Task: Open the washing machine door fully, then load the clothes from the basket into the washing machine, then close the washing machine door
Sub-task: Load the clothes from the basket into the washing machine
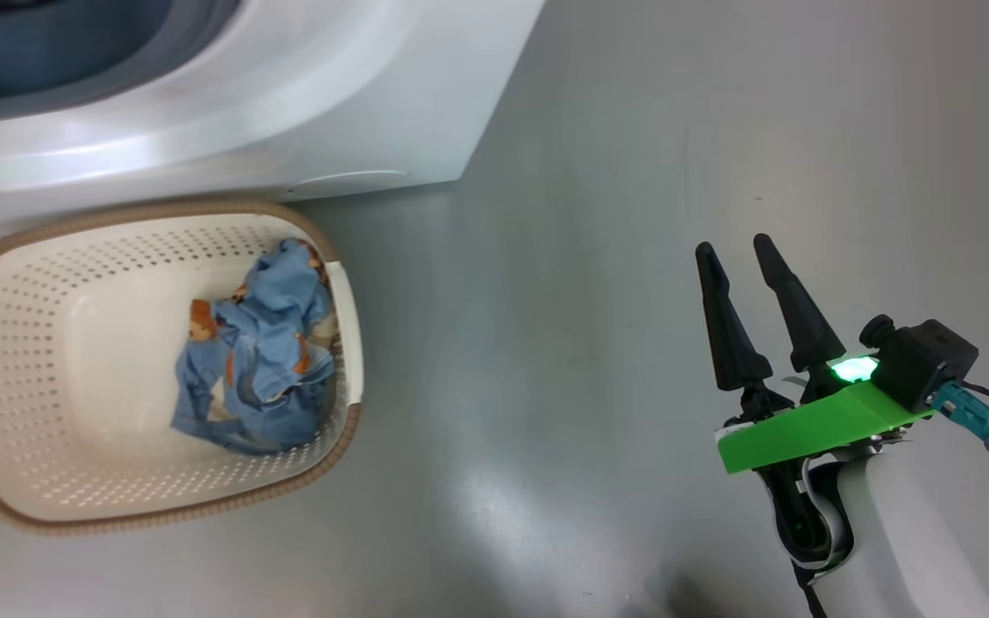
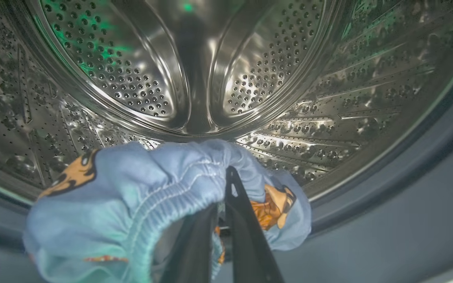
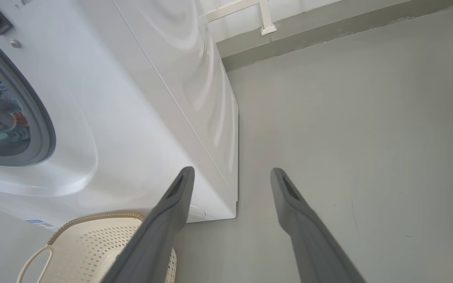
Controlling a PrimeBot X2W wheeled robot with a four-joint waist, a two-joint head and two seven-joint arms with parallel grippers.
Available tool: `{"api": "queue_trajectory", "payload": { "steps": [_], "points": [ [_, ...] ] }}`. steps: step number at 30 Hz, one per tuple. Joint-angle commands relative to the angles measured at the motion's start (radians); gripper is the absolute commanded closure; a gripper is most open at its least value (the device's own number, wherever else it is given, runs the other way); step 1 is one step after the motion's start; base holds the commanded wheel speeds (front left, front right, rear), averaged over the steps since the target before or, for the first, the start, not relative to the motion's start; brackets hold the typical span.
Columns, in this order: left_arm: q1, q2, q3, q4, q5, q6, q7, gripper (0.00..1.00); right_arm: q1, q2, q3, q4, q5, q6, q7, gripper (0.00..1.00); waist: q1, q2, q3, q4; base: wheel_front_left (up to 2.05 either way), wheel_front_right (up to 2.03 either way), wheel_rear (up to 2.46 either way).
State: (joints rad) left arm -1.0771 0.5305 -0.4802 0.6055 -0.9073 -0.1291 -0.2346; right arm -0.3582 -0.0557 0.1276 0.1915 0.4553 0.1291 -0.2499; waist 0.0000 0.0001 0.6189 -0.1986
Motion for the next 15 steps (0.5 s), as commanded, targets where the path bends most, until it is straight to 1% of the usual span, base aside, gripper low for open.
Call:
{"api": "queue_trajectory", "payload": {
  "steps": [1, 4, 7, 9, 11, 15],
  "points": [
    [-0.050, 0.065, 0.017, 0.006, 0.001, -0.002, 0.000, 1.00, 0.015, 0.005, 0.027, -0.019, 0.020, 0.002, -0.012, 0.00, 0.0000, -0.0001, 0.004, -0.015, 0.00, 0.00, 0.00],
    [-0.131, 0.081, -0.017, 0.086, 0.021, -0.002, -0.015, 1.00, 0.012, 0.005, 0.037, -0.020, 0.028, 0.002, -0.012, 0.00, 0.0000, -0.0001, 0.007, -0.036, 0.00, 0.00, 0.00],
    [-0.180, 0.083, -0.033, 0.150, 0.045, -0.002, -0.025, 1.00, 0.011, 0.005, 0.045, -0.023, 0.034, 0.002, -0.012, 0.00, 0.0000, -0.0001, 0.010, -0.053, 0.00, 0.00, 0.00],
    [-0.192, 0.074, -0.044, 0.194, 0.055, -0.002, -0.026, 1.00, 0.012, 0.005, 0.048, -0.024, 0.036, 0.002, -0.012, 0.00, 0.0000, -0.0001, 0.012, -0.061, 0.00, 0.00, 0.00],
    [-0.194, 0.068, -0.075, 0.233, 0.072, -0.002, -0.027, 1.00, 0.013, 0.005, 0.052, -0.024, 0.038, 0.002, -0.012, 0.00, 0.0000, -0.0001, 0.012, -0.068, 0.00, 0.00, 0.00],
    [-0.200, 0.059, -0.133, 0.309, 0.070, -0.002, -0.027, 1.00, 0.015, 0.005, 0.064, -0.022, 0.042, 0.002, -0.012, 0.00, 0.0000, -0.0001, 0.008, -0.081, 0.00, 0.00, 0.00]
  ]
}}
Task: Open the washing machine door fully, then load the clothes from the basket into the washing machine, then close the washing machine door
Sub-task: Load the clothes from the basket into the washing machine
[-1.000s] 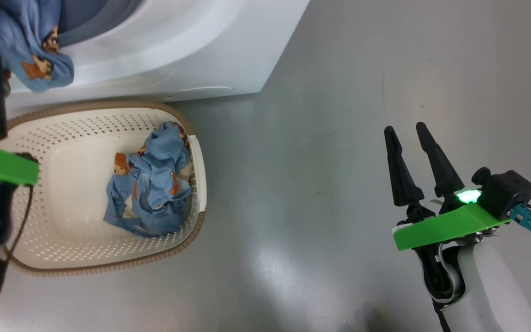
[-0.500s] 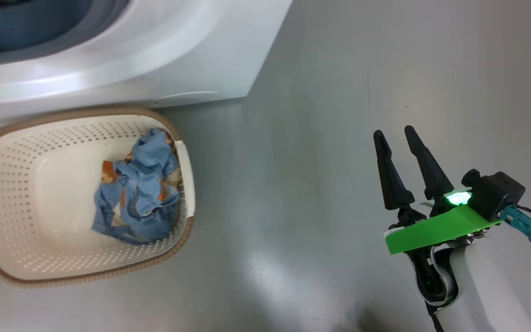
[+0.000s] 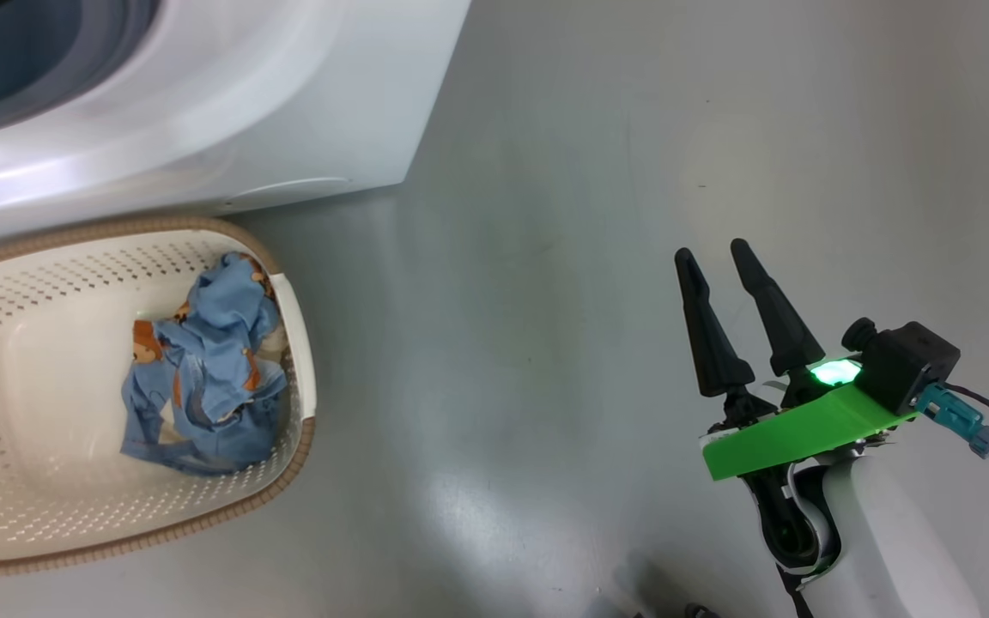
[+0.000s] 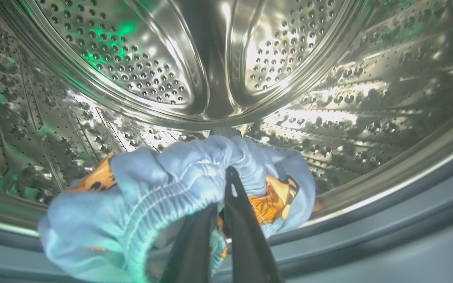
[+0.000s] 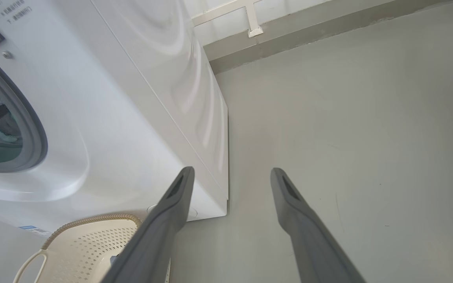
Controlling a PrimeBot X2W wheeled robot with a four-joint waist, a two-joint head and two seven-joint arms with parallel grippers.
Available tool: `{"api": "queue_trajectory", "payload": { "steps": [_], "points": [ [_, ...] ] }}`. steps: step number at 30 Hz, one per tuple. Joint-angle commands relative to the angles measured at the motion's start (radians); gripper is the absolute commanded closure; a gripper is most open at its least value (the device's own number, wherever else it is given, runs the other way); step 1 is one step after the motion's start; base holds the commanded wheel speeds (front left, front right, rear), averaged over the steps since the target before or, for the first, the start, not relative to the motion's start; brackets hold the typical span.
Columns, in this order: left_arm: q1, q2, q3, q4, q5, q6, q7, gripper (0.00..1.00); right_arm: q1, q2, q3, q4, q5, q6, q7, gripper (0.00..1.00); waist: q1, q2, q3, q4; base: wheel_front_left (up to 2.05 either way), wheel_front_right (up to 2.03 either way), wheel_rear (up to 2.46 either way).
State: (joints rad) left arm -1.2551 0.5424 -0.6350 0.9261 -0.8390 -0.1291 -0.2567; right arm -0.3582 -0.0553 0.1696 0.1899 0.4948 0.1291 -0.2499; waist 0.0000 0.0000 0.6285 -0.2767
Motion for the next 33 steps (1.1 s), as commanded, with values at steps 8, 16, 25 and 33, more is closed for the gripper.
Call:
{"api": "queue_trajectory", "payload": {
  "steps": [8, 16, 25, 33],
  "points": [
    [-0.059, 0.038, -0.079, 0.060, -0.070, -0.002, 0.014, 0.00, 0.019, 0.005, 0.016, -0.017, 0.003, 0.002, -0.012, 0.00, 0.0000, 0.0000, -0.011, 0.001, 0.00, 0.00, 0.00],
    [-0.035, 0.017, -0.145, 0.063, -0.157, -0.002, 0.005, 0.00, 0.024, 0.005, 0.003, -0.011, -0.005, 0.002, -0.012, 0.00, 0.0000, 0.0000, -0.040, 0.036, 0.00, 0.00, 0.00],
    [0.026, -0.013, -0.140, -0.001, -0.219, -0.002, -0.004, 0.00, 0.042, 0.005, -0.016, 0.001, -0.028, 0.002, -0.012, 0.00, 0.0000, 0.0000, -0.087, 0.083, 0.00, 0.00, 0.00],
    [0.151, -0.046, -0.010, -0.100, -0.149, -0.002, -0.005, 0.00, 0.065, 0.005, -0.038, 0.016, -0.051, 0.002, -0.012, 0.00, 0.0000, 0.0000, -0.147, 0.123, 0.00, 0.00, 0.00]
  ]
}}
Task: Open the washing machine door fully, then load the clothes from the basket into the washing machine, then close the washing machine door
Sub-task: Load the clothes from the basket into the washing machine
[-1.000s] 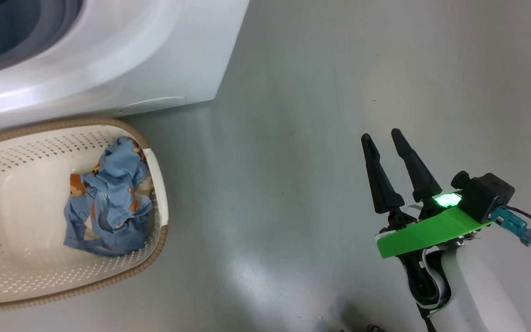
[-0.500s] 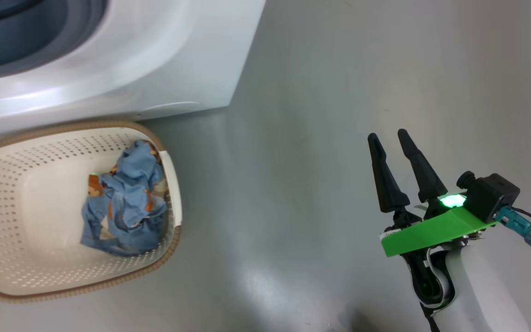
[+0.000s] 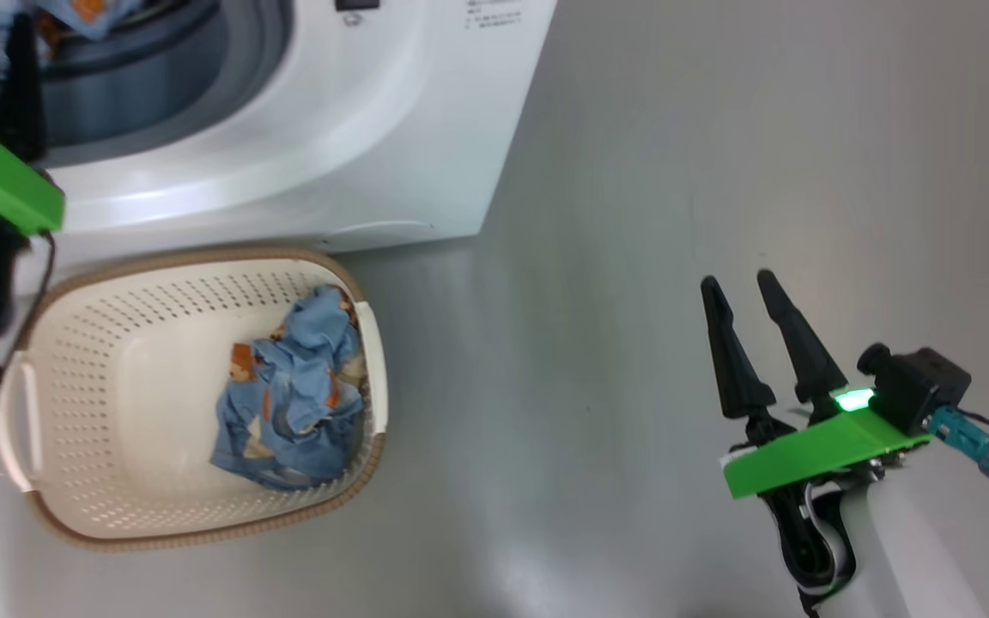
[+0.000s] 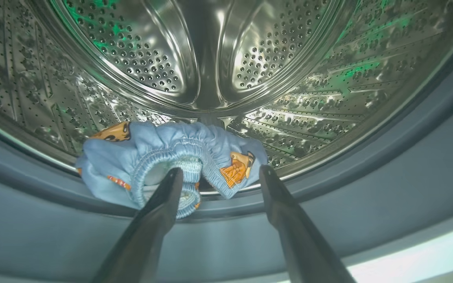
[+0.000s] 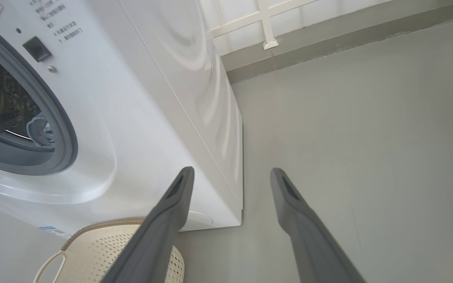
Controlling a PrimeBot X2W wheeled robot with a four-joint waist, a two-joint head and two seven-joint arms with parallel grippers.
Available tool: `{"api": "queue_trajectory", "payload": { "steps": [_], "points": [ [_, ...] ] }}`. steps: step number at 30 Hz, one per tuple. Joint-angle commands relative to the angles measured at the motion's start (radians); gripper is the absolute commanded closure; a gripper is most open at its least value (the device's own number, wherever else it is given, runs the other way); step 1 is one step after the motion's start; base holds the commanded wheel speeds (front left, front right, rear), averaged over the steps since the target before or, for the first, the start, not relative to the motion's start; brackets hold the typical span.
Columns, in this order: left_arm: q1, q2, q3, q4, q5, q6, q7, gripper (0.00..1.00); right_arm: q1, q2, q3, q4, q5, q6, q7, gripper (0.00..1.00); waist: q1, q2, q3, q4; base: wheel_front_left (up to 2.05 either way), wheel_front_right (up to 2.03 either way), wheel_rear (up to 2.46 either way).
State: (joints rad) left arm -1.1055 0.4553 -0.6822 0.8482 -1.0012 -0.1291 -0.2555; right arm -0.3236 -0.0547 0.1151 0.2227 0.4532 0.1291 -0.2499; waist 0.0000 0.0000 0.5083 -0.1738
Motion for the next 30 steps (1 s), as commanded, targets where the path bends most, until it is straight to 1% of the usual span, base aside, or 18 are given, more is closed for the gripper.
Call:
{"api": "queue_trajectory", "payload": {
  "steps": [1, 10, 15, 23, 30],
  "points": [
    [0.020, 0.036, 0.065, -0.035, 0.028, -0.002, -0.006, 0.00, 0.035, 0.005, 0.011, -0.016, -0.013, 0.002, -0.012, 0.00, 0.0000, 0.0000, -0.035, 0.025, 0.00, 0.00, 0.00],
    [0.241, -0.029, 0.279, -0.166, 0.202, -0.002, -0.006, 0.00, 0.082, 0.005, -0.020, -0.006, -0.047, 0.002, -0.012, 0.00, 0.0000, 0.0000, -0.124, 0.064, 0.00, 0.00, 0.00],
    [0.376, -0.077, 0.395, -0.237, 0.260, -0.002, -0.006, 0.00, 0.122, -0.006, -0.038, 0.001, -0.058, 0.002, -0.012, 0.00, 0.0000, 0.0000, -0.189, 0.090, 0.00, 0.00, 0.00],
    [0.545, -0.122, 0.498, -0.329, 0.363, -0.002, -0.006, 0.00, 0.176, -0.048, -0.051, 0.006, -0.049, 0.002, -0.012, 0.00, 0.0000, 0.0000, -0.276, 0.131, 0.00, 0.00, 0.00],
    [0.652, -0.148, 0.549, -0.373, 0.417, -0.002, -0.006, 0.00, 0.209, -0.073, -0.055, 0.012, -0.038, 0.002, -0.012, 0.00, 0.0000, 0.0000, -0.330, 0.151, 0.00, 0.00, 0.00]
  ]
}}
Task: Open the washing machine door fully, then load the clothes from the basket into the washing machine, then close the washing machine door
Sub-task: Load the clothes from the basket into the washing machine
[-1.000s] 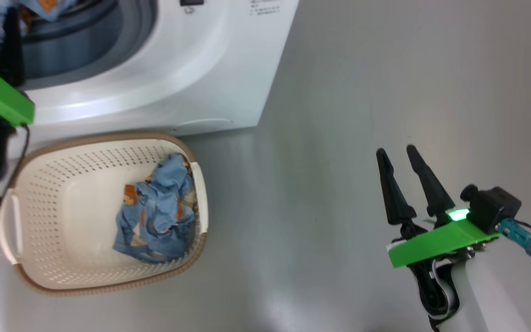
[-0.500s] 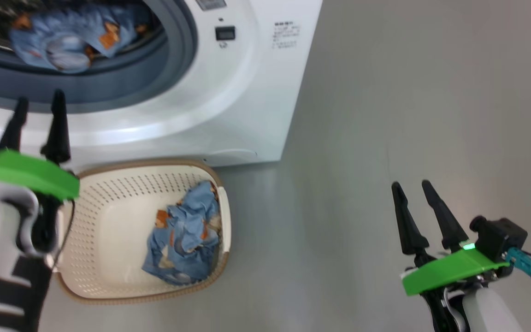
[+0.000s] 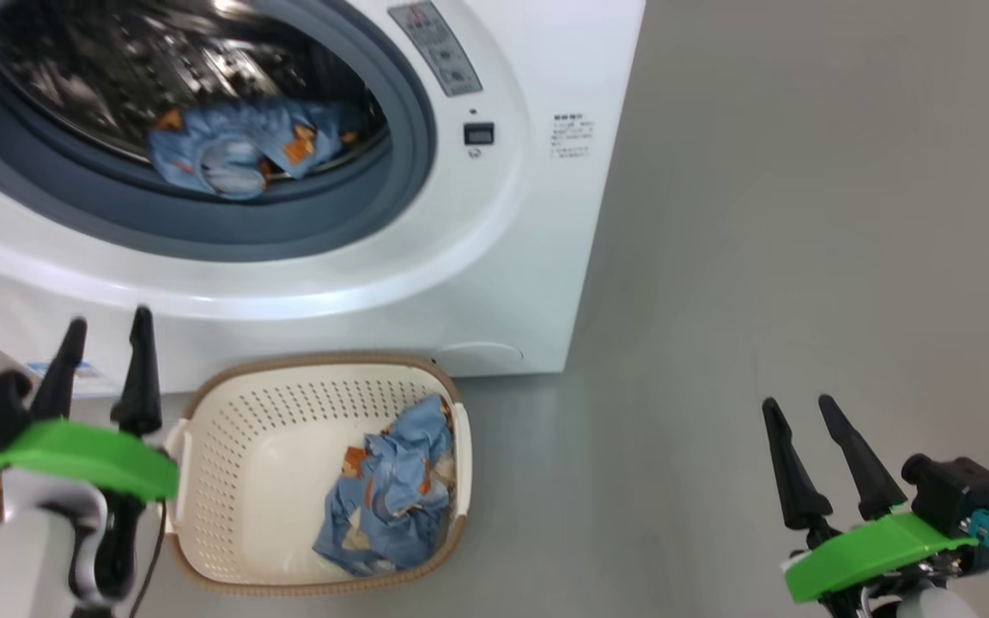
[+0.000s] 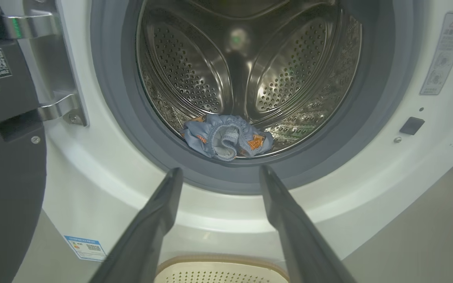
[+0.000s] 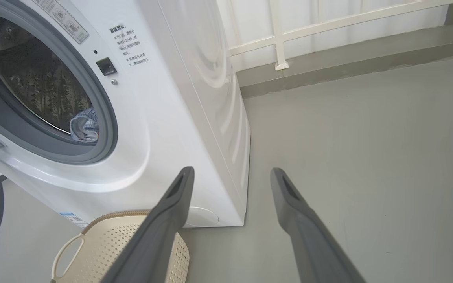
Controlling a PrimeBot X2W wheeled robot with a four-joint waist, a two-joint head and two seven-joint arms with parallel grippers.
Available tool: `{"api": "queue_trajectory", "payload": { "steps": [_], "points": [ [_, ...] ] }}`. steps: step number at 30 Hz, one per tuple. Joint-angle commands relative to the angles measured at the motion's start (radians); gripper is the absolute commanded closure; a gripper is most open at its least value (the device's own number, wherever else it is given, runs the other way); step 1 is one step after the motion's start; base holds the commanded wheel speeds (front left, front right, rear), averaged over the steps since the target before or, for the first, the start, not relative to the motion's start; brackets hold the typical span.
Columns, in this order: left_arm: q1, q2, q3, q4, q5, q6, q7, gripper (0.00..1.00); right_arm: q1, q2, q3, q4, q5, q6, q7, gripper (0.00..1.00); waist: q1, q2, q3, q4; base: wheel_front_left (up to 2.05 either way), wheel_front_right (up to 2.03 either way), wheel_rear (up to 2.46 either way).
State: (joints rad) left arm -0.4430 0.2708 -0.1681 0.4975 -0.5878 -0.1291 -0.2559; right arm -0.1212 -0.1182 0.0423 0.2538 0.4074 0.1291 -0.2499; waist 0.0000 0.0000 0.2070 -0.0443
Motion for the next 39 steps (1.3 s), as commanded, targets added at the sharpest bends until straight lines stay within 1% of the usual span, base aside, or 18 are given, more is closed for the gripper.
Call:
{"api": "queue_trajectory", "payload": {
  "steps": [1, 10, 12, 18, 24, 31, 39],
  "points": [
    [0.007, 0.033, 0.046, -0.031, 0.011, -0.002, -0.006, 0.00, 0.012, -0.013, 0.018, -0.019, 0.009, 0.002, -0.012, 0.00, 0.0000, 0.0000, -0.038, 0.023, 0.00, 0.00, 0.00],
    [0.178, 0.007, 0.136, -0.130, 0.080, -0.002, -0.006, 0.00, 0.072, -0.034, 0.002, -0.028, 0.023, 0.002, -0.012, 0.00, 0.0000, 0.0000, -0.091, 0.032, 0.00, 0.00, 0.00],
    [0.228, -0.001, 0.166, -0.172, 0.097, -0.002, -0.006, 0.00, 0.089, -0.038, -0.010, -0.031, 0.025, 0.002, -0.012, 0.00, 0.0000, 0.0000, -0.101, 0.035, 0.00, 0.00, 0.00],
    [0.326, -0.012, 0.190, -0.247, 0.135, -0.002, -0.006, 0.00, 0.131, -0.042, -0.039, -0.039, 0.026, 0.002, -0.012, 0.00, 0.0000, 0.0000, -0.124, 0.043, 0.00, 0.00, 0.00],
    [0.407, -0.033, 0.228, -0.318, 0.154, -0.002, -0.006, 0.00, 0.146, -0.041, -0.051, -0.045, 0.026, 0.002, -0.012, 0.00, 0.0000, 0.0000, -0.129, 0.038, 0.00, 0.00, 0.00],
    [0.443, -0.053, 0.244, -0.351, 0.161, -0.002, -0.006, 0.00, 0.141, -0.035, -0.055, -0.052, 0.023, 0.002, -0.012, 0.00, 0.0000, 0.0000, -0.118, 0.034, 0.00, 0.00, 0.00],
    [0.427, -0.056, 0.229, -0.324, 0.154, -0.002, -0.006, 0.00, 0.126, -0.027, -0.052, -0.060, 0.019, 0.002, -0.012, 0.00, 0.0000, 0.0000, -0.091, 0.028, 0.00, 0.00, 0.00]
  ]
}}
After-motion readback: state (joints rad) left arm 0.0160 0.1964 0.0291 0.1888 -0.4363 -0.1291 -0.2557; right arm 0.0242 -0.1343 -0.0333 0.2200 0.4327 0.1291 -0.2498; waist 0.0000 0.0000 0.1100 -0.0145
